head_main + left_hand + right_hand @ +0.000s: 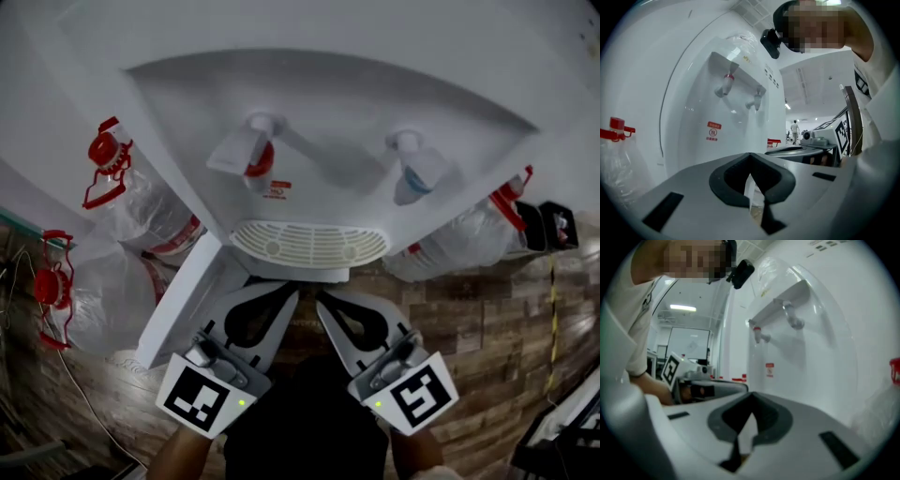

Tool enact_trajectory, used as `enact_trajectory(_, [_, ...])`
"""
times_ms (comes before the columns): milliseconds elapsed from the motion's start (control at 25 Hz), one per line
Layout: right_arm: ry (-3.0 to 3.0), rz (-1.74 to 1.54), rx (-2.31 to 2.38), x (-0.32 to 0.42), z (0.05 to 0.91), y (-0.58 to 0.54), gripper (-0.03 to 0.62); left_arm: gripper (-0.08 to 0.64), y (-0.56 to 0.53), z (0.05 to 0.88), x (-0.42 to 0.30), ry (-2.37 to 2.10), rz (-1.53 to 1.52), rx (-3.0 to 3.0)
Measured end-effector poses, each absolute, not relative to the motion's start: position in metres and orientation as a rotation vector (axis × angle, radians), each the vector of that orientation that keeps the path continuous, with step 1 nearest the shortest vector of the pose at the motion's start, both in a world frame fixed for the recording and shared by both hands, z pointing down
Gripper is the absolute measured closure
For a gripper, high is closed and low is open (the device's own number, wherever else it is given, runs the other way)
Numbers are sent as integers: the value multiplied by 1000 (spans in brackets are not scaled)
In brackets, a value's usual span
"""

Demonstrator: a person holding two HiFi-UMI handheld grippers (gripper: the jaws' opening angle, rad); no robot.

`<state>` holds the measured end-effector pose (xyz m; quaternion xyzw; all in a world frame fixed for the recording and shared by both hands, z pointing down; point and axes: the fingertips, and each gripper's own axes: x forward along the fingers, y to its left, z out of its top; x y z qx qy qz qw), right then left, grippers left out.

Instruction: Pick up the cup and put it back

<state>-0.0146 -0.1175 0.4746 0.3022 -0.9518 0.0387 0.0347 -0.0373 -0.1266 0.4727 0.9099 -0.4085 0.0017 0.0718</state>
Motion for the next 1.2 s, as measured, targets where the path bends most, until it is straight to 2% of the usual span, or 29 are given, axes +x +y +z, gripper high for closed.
enact_trajectory(400, [-2889, 301, 943, -11, 353, -102, 569, 552, -110, 343, -37, -1244, -13, 2614])
enact_trajectory(960, [-2928, 400, 900, -15, 73, -78, 569, 552, -94, 61, -31, -1244, -57, 2575])
enact_trajectory(1200, [-2916, 355, 933, -9, -13, -80, 569, 552, -96, -25, -26, -1219, -98, 2640])
